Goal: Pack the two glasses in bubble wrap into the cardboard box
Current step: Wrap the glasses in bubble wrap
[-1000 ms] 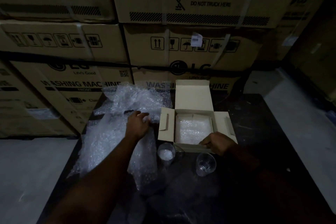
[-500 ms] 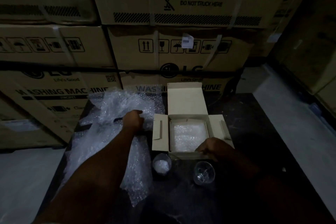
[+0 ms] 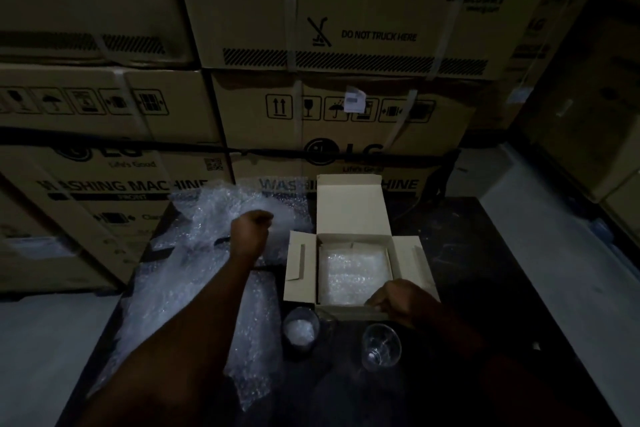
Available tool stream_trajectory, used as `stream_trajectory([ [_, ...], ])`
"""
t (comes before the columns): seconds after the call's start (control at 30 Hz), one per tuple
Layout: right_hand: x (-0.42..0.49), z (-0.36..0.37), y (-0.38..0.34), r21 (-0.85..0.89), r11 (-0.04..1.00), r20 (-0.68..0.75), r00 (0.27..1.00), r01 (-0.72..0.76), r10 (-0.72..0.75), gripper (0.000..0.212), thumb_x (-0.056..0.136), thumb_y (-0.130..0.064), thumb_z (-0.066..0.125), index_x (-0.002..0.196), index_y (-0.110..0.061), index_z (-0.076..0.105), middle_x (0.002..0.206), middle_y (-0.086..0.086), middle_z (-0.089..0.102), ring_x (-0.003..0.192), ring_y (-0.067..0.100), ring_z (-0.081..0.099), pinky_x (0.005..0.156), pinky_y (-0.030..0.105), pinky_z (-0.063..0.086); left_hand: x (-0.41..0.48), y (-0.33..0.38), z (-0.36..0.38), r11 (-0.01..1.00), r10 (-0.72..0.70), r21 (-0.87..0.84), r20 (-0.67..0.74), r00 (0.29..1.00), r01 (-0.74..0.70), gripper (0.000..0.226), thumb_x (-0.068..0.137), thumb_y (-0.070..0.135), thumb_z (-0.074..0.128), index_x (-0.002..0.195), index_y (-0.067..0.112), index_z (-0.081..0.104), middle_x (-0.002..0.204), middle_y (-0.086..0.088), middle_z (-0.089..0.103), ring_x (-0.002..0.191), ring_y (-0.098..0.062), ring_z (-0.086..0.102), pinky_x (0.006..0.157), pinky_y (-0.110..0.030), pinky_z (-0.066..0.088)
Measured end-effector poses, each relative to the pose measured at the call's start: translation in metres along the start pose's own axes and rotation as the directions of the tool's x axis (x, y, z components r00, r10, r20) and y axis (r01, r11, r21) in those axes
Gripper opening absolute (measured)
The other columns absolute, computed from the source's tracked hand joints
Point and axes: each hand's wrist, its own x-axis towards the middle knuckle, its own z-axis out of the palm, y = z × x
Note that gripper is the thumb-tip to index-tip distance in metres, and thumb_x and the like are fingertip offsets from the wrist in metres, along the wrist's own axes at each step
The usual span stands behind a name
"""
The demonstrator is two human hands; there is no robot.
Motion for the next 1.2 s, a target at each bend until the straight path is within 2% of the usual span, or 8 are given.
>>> stream_trajectory([
  [0.17, -0.005, 0.000, -0.002, -0.059, 0.998, -0.016, 0.999, 0.032, -0.033, 0.034, 0.087, -0.014, 0.057, 0.116, -0.027, 0.068, 0.120, -0.006, 0.067, 0.107, 0.011, 0.063, 0.094, 0.028, 0.049, -0.015, 0.065, -0.032, 0.927, -0.019, -0.373, 0.059, 0.998, 0.040, 0.023, 0.083, -0.011, 0.061, 0.079, 0.011, 0.067, 0.081, -0.004, 0.068, 0.072, -0.013, 0.064, 0.068, -0.021, 0.054],
  [0.27, -0.008, -0.002, -0.004, 0.190, 0.981, -0.095, 0.994, -0.025, 0.043, 0.038, 0.087, -0.020, 0.065, 0.125, -0.026, 0.062, 0.127, -0.005, 0.061, 0.112, 0.011, 0.059, 0.095, 0.024, 0.046, -0.028, 0.099, -0.053, 0.832, -0.039, -0.543, 0.144, 0.989, 0.112, 0.018, 0.084, -0.011, 0.059, 0.080, 0.006, 0.065, 0.075, -0.006, 0.067, 0.064, -0.013, 0.064, 0.062, -0.026, 0.057],
  [0.37, -0.014, -0.018, -0.021, 0.623, 0.782, -0.258, 0.945, 0.003, 0.203, 0.070, 0.072, -0.037, 0.080, 0.135, -0.034, 0.049, 0.126, -0.006, 0.057, 0.112, 0.008, 0.055, 0.093, 0.028, 0.048, -0.040, 0.121, -0.068, 0.746, -0.046, -0.641, 0.223, 0.974, 0.182, 0.016, 0.085, -0.010, 0.058, 0.083, 0.005, 0.063, 0.076, -0.004, 0.068, 0.066, -0.016, 0.065, 0.062, -0.030, 0.056],
  [0.47, -0.017, -0.044, -0.050, 0.829, 0.496, -0.375, 0.915, 0.260, 0.147, 0.085, 0.073, -0.023, 0.080, 0.145, -0.024, 0.034, 0.136, -0.008, 0.048, 0.124, 0.010, 0.047, 0.096, 0.028, 0.046, -0.056, 0.133, -0.070, 0.703, -0.042, -0.670, 0.294, 0.955, 0.237, 0.019, 0.085, -0.012, 0.055, 0.084, 0.005, 0.062, 0.070, 0.000, 0.069, 0.065, -0.016, 0.067, 0.060, -0.027, 0.057],
  [0.67, -0.028, -0.068, -0.096, 0.843, 0.338, -0.470, 0.879, 0.419, 0.083, 0.021, 0.083, 0.003, 0.066, 0.098, -0.011, 0.068, 0.091, 0.006, 0.072, 0.081, 0.016, 0.068, 0.070, 0.022, 0.055, -0.085, 0.130, -0.062, 0.648, -0.084, -0.720, 0.256, 0.963, 0.248, 0.027, 0.085, -0.011, 0.057, 0.101, 0.010, 0.061, 0.093, -0.011, 0.066, 0.082, -0.029, 0.065, 0.070, -0.030, 0.058],
  [0.83, -0.031, -0.068, -0.096, 0.876, 0.267, -0.445, 0.887, 0.402, 0.124, 0.013, 0.088, 0.003, 0.059, 0.095, -0.006, 0.066, 0.077, 0.009, 0.071, 0.055, 0.017, 0.063, 0.047, 0.025, 0.049, -0.105, 0.113, -0.068, 0.690, -0.184, -0.588, 0.420, 0.889, 0.421, 0.057, 0.084, -0.004, 0.063, 0.134, 0.015, 0.042, 0.114, -0.013, 0.067, 0.089, -0.027, 0.071, 0.066, -0.029, 0.057],
  [1.07, -0.030, -0.066, -0.091, 0.876, 0.305, -0.415, 0.907, 0.375, 0.077, 0.025, 0.086, 0.014, 0.053, 0.089, -0.006, 0.069, 0.078, 0.007, 0.072, 0.051, 0.012, 0.056, 0.046, 0.022, 0.044, -0.118, 0.106, -0.067, 0.829, -0.164, -0.456, 0.353, 0.921, 0.323, 0.011, 0.084, -0.003, 0.064, 0.086, 0.007, 0.069, 0.086, -0.010, 0.072, 0.075, -0.025, 0.060, 0.060, -0.028, 0.045],
  [1.2, -0.034, -0.069, -0.088, 0.883, 0.275, -0.401, 0.916, 0.381, 0.019, 0.023, 0.084, 0.019, 0.052, 0.077, 0.001, 0.065, 0.076, 0.002, 0.072, 0.062, 0.014, 0.065, 0.051, 0.023, 0.052, -0.125, 0.112, -0.069, 0.820, -0.044, -0.533, 0.307, 0.951, 0.210, 0.040, 0.084, -0.014, 0.052, 0.062, 0.012, 0.072, 0.080, -0.005, 0.070, 0.071, -0.020, 0.062, 0.058, -0.024, 0.051],
])
